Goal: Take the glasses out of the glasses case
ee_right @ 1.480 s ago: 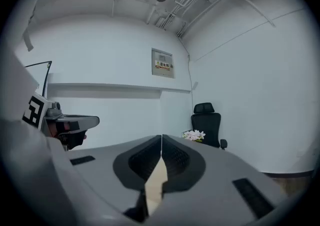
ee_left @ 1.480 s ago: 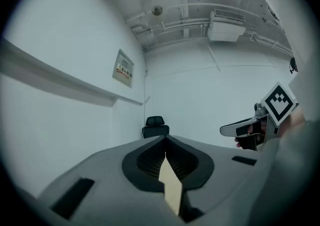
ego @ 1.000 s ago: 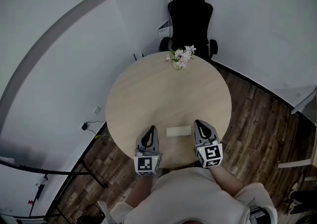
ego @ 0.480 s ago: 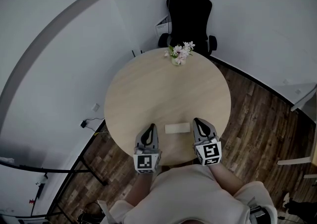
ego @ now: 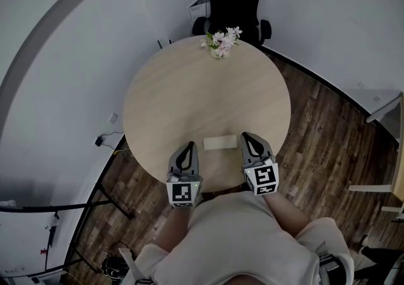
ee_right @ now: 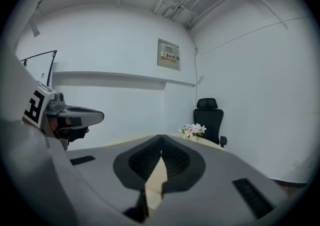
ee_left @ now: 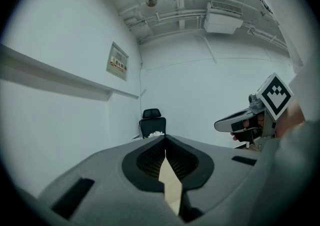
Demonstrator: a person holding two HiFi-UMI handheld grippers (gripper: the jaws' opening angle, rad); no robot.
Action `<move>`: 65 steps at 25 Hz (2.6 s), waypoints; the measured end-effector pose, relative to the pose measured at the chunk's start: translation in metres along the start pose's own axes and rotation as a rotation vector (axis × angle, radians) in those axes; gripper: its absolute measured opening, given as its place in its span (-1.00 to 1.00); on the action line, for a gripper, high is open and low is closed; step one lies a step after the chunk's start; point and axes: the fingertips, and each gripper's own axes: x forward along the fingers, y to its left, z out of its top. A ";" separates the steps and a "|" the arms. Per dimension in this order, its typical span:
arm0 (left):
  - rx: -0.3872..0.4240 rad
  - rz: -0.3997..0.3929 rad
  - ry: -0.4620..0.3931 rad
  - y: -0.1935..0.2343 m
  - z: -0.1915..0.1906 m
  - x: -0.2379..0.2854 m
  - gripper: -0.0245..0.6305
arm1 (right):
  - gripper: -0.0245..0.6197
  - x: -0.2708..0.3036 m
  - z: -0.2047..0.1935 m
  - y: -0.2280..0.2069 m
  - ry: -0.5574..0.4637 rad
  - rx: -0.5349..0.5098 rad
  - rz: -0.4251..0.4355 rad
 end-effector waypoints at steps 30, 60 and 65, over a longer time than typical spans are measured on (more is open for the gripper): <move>0.201 -0.099 0.224 -0.028 -0.085 0.011 -0.90 | -0.88 0.016 -0.082 0.011 0.183 0.005 0.093; 0.932 -0.513 0.639 -0.066 -0.219 0.036 -0.90 | -0.88 0.020 -0.108 0.016 0.270 0.041 0.122; 0.954 -0.536 0.671 -0.068 -0.231 0.046 -0.90 | -0.88 0.020 -0.113 0.012 0.283 0.049 0.117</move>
